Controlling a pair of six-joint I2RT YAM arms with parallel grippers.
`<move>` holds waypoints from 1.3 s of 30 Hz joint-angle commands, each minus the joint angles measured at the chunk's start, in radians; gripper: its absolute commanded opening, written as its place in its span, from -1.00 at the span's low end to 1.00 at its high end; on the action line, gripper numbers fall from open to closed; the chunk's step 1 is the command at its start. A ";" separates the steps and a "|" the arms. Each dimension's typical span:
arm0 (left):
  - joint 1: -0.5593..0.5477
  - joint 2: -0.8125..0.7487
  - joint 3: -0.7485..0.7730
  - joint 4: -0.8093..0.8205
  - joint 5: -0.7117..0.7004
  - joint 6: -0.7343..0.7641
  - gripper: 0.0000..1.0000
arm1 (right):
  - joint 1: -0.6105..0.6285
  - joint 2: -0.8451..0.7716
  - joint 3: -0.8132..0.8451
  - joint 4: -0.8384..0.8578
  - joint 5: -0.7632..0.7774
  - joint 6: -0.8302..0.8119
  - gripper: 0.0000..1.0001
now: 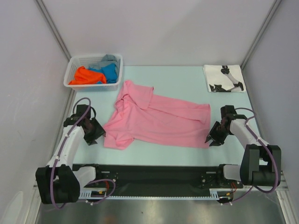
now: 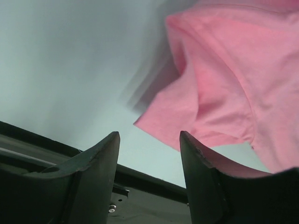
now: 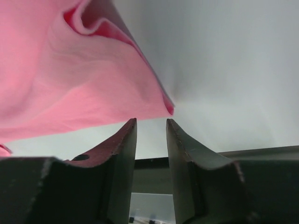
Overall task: Fold and stack the t-shirts
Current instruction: Flatten the tshirt out
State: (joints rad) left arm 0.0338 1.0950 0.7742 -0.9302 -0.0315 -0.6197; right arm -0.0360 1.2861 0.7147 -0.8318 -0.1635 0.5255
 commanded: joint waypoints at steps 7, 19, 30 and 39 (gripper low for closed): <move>0.083 0.000 -0.131 0.077 0.127 -0.093 0.13 | -0.031 -0.022 -0.041 0.043 -0.079 0.139 -0.17; 0.083 0.105 -0.133 0.166 0.114 -0.081 0.06 | -0.033 -0.044 -0.110 0.085 -0.048 0.192 -0.16; 0.083 0.166 -0.147 0.212 0.136 -0.084 -0.33 | -0.033 0.022 -0.115 0.140 -0.011 0.189 -0.30; 0.072 -0.018 -0.057 0.045 0.121 -0.129 -1.00 | -0.030 -0.037 -0.035 0.007 0.018 0.142 -1.00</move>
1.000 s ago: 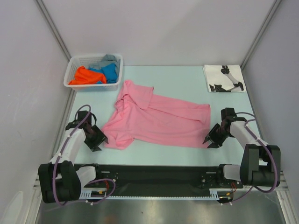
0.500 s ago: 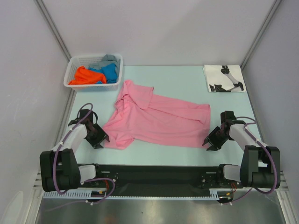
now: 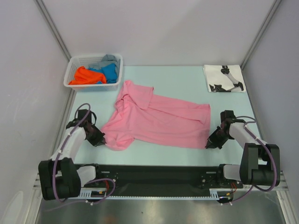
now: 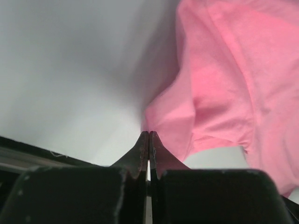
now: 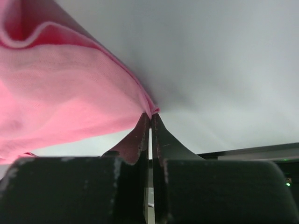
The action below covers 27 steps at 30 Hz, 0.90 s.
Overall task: Fold and stack the t-shirts
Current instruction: Flatten the tshirt out
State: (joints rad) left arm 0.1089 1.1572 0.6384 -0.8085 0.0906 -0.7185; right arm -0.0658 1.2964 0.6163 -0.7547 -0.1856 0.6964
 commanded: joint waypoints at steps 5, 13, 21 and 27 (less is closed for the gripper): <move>-0.199 -0.007 0.252 -0.023 -0.116 -0.029 -0.99 | 0.003 -0.004 0.164 -0.084 0.052 -0.083 -1.00; -0.348 0.548 0.783 -0.026 0.000 0.105 -0.79 | 0.004 0.207 0.353 -0.046 0.037 -0.118 -1.00; -0.393 0.560 0.865 -0.058 -0.084 0.227 0.39 | 0.004 0.262 0.372 -0.025 0.009 -0.123 -1.00; -0.379 0.489 0.620 0.159 0.109 0.263 -0.11 | 0.004 0.265 0.358 -0.002 -0.006 -0.129 -1.00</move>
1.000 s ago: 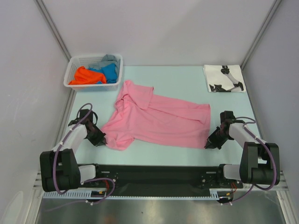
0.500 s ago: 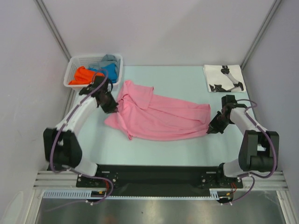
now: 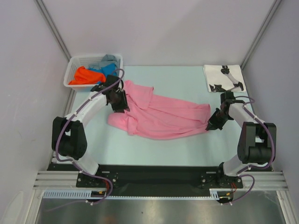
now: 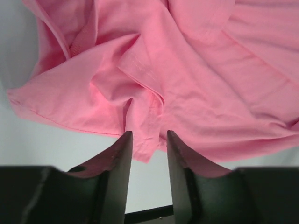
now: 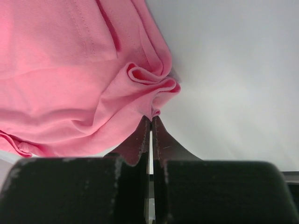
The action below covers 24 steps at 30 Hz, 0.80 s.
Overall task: Fold and stack the t-shirts
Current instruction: Flatten the tshirt out
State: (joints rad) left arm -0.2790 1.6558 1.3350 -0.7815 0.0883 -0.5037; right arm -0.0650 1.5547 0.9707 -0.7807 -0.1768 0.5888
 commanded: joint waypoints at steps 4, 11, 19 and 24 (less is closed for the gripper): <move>0.014 0.094 -0.048 0.156 0.041 0.011 -0.31 | 0.004 0.025 0.016 0.024 -0.015 -0.037 -1.00; 0.031 0.217 0.030 0.163 0.022 -0.050 -0.20 | 0.002 0.048 0.014 0.028 -0.036 -0.043 -1.00; 0.037 0.223 0.019 0.172 -0.025 -0.078 -0.17 | 0.002 0.056 0.002 0.044 -0.061 -0.032 -1.00; 0.038 0.263 0.033 0.163 -0.001 -0.087 -0.21 | 0.002 0.065 0.005 0.047 -0.066 -0.030 -1.00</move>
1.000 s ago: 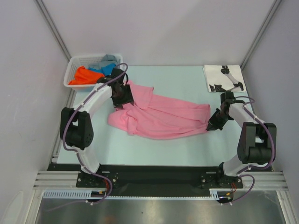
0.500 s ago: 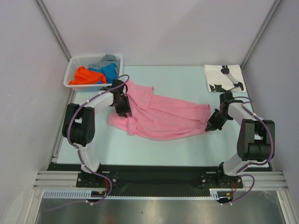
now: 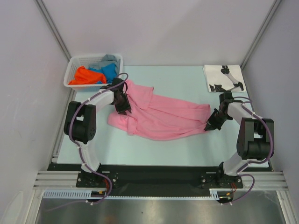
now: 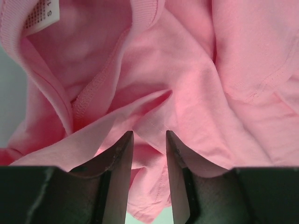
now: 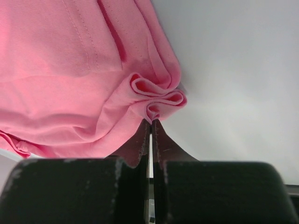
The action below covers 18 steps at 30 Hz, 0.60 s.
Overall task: Fold and stack the t-shirts
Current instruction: Flatten the tshirt out
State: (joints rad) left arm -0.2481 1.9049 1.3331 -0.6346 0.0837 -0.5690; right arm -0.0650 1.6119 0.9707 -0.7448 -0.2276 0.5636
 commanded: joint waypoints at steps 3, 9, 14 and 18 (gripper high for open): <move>0.010 0.032 0.049 0.006 -0.002 -0.020 -0.25 | 0.002 0.014 0.008 0.015 -0.016 -0.005 -1.00; 0.015 0.046 0.080 -0.020 -0.010 -0.025 -0.24 | 0.002 0.028 0.016 0.016 -0.027 -0.005 -1.00; 0.017 0.028 0.058 -0.033 -0.016 -0.035 -0.14 | 0.002 0.031 0.020 0.016 -0.027 -0.007 -1.00; 0.023 0.017 0.043 -0.031 -0.010 -0.043 -0.11 | 0.002 0.031 0.019 0.021 -0.032 -0.007 -1.00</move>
State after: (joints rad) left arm -0.2375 1.9556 1.3731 -0.6594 0.0814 -0.5869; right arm -0.0650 1.6402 0.9707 -0.7345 -0.2455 0.5636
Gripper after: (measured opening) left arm 0.440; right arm 0.012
